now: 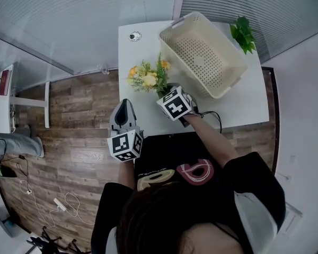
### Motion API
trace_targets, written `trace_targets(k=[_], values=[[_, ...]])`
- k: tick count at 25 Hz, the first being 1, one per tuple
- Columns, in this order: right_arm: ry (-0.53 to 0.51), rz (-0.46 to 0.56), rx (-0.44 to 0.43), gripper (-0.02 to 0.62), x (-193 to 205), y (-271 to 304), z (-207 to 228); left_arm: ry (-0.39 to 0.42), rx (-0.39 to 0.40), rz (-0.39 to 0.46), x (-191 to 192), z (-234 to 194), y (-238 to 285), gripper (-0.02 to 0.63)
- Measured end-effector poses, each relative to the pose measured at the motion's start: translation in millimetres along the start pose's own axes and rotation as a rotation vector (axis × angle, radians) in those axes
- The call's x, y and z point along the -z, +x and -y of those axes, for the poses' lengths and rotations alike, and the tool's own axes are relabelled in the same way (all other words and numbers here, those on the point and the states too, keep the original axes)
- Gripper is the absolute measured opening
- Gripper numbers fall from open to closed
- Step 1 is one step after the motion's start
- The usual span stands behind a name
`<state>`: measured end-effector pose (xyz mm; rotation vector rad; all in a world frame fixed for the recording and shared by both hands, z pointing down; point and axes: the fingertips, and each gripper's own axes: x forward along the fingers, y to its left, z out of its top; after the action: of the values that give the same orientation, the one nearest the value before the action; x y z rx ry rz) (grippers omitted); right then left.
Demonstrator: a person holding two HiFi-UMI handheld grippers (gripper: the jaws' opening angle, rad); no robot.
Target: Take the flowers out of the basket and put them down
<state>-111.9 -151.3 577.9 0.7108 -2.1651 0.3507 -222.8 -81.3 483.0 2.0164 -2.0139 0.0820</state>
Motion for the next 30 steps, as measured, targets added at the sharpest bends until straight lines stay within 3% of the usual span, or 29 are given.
trace_targets(k=[11,17,30], values=[[0.019,-0.057,-0.017,0.058,18,29,1,0.002,-0.016,-0.016,3,-10,6,0.018],[0.026,-0.039,-0.069,0.058,14,42,-7,0.003,-0.032,-0.014,-1,-18,9,0.018],[0.038,-0.043,-0.096,0.075,17,53,-11,0.005,-0.039,-0.014,-4,-24,14,0.018]])
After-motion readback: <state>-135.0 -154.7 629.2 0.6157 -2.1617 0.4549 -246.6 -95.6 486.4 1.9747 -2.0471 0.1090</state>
